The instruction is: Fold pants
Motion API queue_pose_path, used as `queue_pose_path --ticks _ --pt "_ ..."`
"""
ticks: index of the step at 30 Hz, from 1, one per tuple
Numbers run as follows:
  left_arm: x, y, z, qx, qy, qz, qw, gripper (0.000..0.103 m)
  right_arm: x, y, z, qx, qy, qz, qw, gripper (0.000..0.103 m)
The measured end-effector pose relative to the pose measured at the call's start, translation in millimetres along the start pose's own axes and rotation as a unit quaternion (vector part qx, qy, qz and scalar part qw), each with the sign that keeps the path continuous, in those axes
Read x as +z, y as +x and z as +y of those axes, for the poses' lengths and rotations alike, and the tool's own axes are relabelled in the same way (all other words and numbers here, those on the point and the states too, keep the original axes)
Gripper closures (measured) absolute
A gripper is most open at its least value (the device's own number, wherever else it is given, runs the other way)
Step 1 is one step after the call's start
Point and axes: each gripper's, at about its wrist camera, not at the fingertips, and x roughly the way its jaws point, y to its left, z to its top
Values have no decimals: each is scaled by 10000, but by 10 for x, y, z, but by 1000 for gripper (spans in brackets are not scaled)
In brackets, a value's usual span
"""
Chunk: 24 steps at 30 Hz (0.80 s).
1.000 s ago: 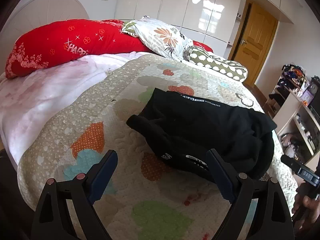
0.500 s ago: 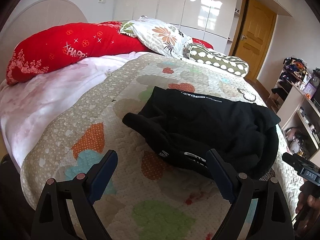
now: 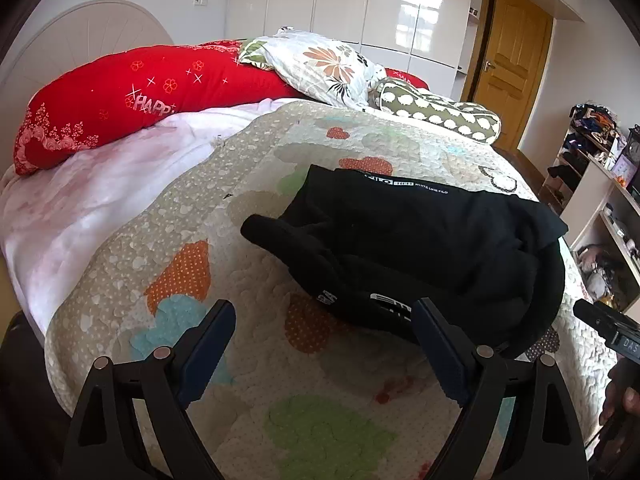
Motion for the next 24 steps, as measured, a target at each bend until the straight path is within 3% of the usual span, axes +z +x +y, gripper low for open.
queue_pose_path --ticks 24 --pt "-18 7 -46 -102 -81 36 9999 14 -46 60 -26 -39 29 126 9999 0"
